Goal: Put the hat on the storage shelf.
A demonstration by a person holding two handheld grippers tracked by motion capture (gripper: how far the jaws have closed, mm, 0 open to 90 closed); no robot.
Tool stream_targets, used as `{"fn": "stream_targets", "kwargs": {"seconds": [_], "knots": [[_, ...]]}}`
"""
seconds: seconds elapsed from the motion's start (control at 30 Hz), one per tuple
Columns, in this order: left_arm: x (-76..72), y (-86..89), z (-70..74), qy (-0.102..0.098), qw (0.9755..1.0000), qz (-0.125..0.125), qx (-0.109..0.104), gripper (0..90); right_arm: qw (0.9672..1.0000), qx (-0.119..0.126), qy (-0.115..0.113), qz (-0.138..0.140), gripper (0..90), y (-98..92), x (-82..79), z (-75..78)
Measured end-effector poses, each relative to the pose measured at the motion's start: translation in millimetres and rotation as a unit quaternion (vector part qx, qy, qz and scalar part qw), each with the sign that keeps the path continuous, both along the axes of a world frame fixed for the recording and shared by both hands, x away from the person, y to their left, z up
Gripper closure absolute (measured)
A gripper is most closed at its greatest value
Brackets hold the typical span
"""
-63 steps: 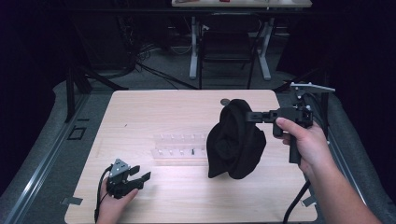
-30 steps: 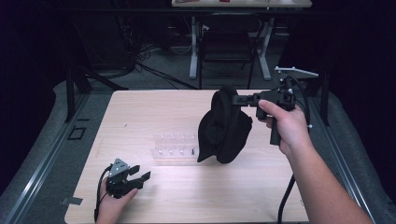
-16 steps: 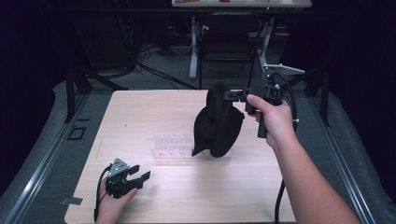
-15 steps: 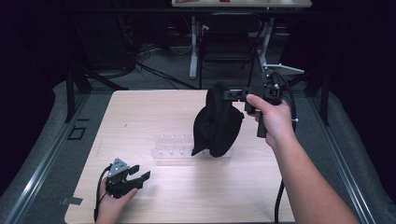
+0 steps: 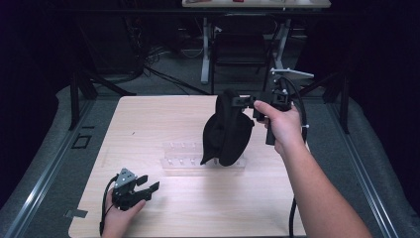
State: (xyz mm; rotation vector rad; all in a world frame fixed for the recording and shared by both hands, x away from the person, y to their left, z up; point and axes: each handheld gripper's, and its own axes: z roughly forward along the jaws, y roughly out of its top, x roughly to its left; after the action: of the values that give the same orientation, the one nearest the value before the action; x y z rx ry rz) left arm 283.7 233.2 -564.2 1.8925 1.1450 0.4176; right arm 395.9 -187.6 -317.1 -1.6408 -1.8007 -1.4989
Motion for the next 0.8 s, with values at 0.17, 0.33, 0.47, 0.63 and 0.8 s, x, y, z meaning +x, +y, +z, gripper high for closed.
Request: {"fn": "stream_targets", "kwargs": {"seconds": [0.17, 0.33, 0.47, 0.63, 0.8], "knots": [[0.0, -0.7, 0.0, -0.004, 1.0000, 0.001, -0.001, 43.8, 1.0000, -0.002, 0.000, 0.003, 88.1, 3.7, 0.3, -2.0], [-0.7, -3.7, 0.5, -0.005, 1.0000, -0.002, -0.003, 43.9, 0.9999, 0.013, 0.002, 0.008, 88.1, 10.2, 0.3, -4.4], [-2.6, -7.3, 2.0, -0.008, 0.9999, -0.011, -0.002, 44.6, 0.9998, 0.019, 0.002, 0.010, 88.0, 15.1, 0.5, -4.7], [-4.7, -8.6, 5.2, -0.019, 0.9996, -0.017, -0.008, 47.3, 0.9995, 0.027, 0.006, 0.017, 88.0, 18.3, 1.5, -6.1], [-7.3, -10.5, 13.9, -0.033, 0.9992, -0.021, -0.009, 47.7, 0.9987, 0.045, 0.014, 0.018, 88.0, 20.7, 2.4, -9.1]]}}
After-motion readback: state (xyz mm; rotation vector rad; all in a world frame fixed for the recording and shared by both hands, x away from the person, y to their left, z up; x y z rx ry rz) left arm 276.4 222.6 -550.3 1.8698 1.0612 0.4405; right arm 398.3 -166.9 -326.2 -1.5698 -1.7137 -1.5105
